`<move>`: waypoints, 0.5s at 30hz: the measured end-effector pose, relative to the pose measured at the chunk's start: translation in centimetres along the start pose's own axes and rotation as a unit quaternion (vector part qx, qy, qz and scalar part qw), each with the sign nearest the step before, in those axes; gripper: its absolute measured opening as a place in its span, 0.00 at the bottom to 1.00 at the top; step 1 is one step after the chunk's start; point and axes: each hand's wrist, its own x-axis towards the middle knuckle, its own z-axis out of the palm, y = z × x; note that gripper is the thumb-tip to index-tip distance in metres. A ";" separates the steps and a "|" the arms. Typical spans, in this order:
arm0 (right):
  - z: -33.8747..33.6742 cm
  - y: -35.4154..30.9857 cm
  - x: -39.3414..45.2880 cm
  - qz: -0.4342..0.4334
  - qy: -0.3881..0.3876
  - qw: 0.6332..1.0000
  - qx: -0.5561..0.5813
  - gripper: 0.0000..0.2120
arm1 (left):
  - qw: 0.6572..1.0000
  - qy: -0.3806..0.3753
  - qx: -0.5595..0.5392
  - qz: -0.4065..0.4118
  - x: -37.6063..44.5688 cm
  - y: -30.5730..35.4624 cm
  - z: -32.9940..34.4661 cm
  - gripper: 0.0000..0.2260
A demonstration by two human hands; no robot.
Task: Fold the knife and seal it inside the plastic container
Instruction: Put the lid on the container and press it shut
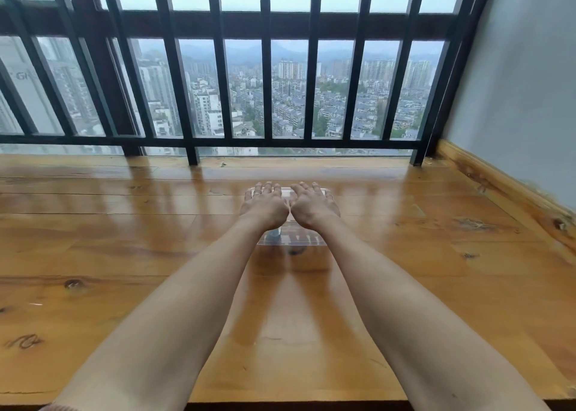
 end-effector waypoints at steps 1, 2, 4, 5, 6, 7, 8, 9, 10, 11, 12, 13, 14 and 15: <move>0.0 0.0 0.3 0.001 0.006 1.000 0.005 0.25 | 1.000 -0.001 0.000 -0.004 0.2 0.0 -0.1 0.25; 0.1 0.1 0.5 -0.002 0.011 1.000 0.010 0.25 | 1.000 -0.001 -0.002 -0.003 0.5 0.0 0.0 0.25; 0.1 0.1 0.9 -0.005 0.017 1.000 0.012 0.25 | 1.000 -0.001 0.001 -0.004 0.7 0.1 0.0 0.25; 0.1 0.2 0.9 -0.007 0.017 1.000 0.012 0.25 | 1.000 0.000 -0.001 -0.005 0.8 0.1 0.0 0.25; 0.1 0.2 1.0 -0.008 0.017 1.000 0.010 0.25 | 1.000 0.002 0.001 -0.004 0.9 0.1 0.0 0.25; 0.1 0.2 0.9 -0.010 0.017 1.000 0.010 0.25 | 1.000 0.001 -0.001 -0.004 0.9 0.1 0.0 0.25; 0.2 0.2 0.9 -0.012 0.018 1.000 0.008 0.25 | 1.000 0.002 -0.001 -0.004 1.0 0.0 0.1 0.25; 0.1 0.3 0.9 -0.012 0.018 1.000 0.008 0.25 | 1.000 -0.001 -0.006 -0.007 0.9 0.1 0.0 0.25; 0.1 0.3 1.0 -0.013 0.016 1.000 0.011 0.25 | 1.000 -0.002 -0.008 -0.008 1.2 0.0 0.0 0.25; 0.0 0.2 1.0 -0.014 0.014 1.000 0.018 0.25 | 1.000 -0.003 -0.022 -0.009 1.1 0.0 0.0 0.25; 0.0 0.2 1.1 -0.015 0.016 0.999 0.023 0.24 | 1.000 0.002 -0.030 -0.008 1.2 0.0 0.0 0.25; -0.1 0.1 1.0 -0.019 0.023 0.999 0.025 0.23 | 0.999 0.019 -0.050 -0.004 1.0 0.1 -0.1 0.25; -0.4 0.3 1.0 -0.021 0.033 0.999 0.037 0.22 | 0.997 0.044 -0.067 0.005 1.0 0.0 -0.3 0.24; -0.9 0.3 1.1 -0.010 0.036 0.998 0.057 0.21 | 0.993 0.067 -0.101 -0.002 0.9 -0.1 -0.8 0.24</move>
